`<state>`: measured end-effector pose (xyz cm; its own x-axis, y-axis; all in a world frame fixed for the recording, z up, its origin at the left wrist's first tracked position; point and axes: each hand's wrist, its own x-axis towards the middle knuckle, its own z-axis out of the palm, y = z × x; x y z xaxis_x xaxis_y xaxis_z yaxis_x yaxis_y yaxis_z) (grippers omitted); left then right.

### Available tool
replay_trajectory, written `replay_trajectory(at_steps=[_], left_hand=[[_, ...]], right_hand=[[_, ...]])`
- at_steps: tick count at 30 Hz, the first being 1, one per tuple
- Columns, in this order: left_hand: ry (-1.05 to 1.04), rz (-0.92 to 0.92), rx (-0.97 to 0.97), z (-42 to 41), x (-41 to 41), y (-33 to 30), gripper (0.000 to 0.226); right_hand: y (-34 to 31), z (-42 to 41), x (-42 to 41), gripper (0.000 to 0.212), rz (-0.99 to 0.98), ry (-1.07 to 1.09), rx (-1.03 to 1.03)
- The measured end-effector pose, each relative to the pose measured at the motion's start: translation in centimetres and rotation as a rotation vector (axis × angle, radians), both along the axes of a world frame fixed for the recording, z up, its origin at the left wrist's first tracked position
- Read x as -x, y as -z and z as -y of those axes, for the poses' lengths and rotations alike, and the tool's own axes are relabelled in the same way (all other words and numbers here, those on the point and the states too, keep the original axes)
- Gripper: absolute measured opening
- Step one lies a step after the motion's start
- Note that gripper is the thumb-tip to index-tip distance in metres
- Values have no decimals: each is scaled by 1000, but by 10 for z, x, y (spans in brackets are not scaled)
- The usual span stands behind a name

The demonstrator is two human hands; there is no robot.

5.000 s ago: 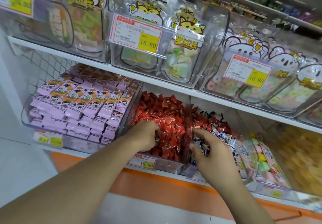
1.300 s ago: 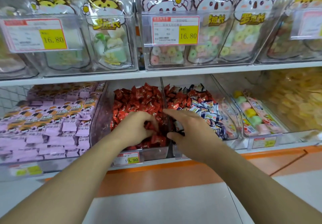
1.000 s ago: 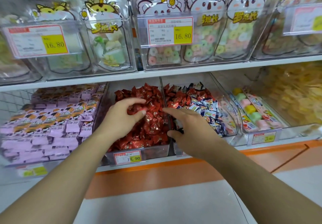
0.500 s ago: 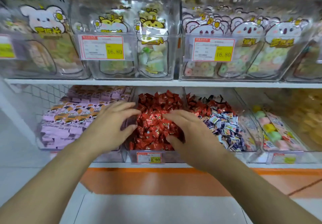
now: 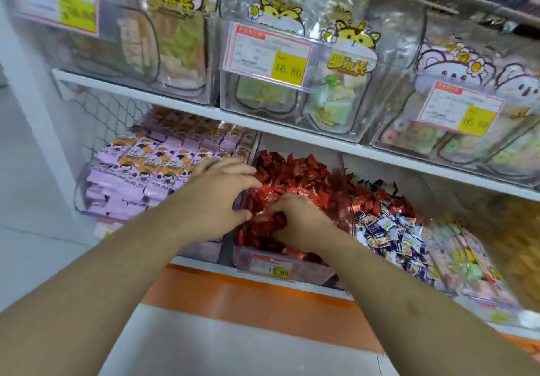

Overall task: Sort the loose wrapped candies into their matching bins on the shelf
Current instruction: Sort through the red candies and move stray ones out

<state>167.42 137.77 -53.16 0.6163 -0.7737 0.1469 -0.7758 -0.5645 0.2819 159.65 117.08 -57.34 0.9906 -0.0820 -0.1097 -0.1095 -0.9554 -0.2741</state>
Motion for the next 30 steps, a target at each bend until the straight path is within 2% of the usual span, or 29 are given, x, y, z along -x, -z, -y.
replay_trajectory(at_steps=[2, 6, 13, 16, 18, 21, 25, 30], left_hand=[[-1, -14, 9, 0, -1, 0, 60], [-3, -32, -10, 0, -1, -2, 61], [3, -48, 19, -1, 3, -3, 56], [-1, -48, 38, -1, 2, -3, 55], [-1, -42, 43, -1, 2, -2, 56], [-3, -43, 55, 0, 2, -1, 57], [-7, -49, 67, 0, 2, -1, 56], [-5, -57, 64, -1, 2, 0, 56]], right_hand=[[-8, 9, -1, 17, 76, 43, 23], [-29, 22, -8, 18, 194, 181, 0], [-31, 19, -7, 39, 99, 130, 194], [-23, 4, -3, 31, 210, 68, 300], [-16, -4, -2, 24, 299, -20, 163], [-7, -17, 1, 31, 178, -3, -118], [-1, -11, 0, 24, 100, 33, -58], [-2, 2, -2, 29, 65, 120, -1]])
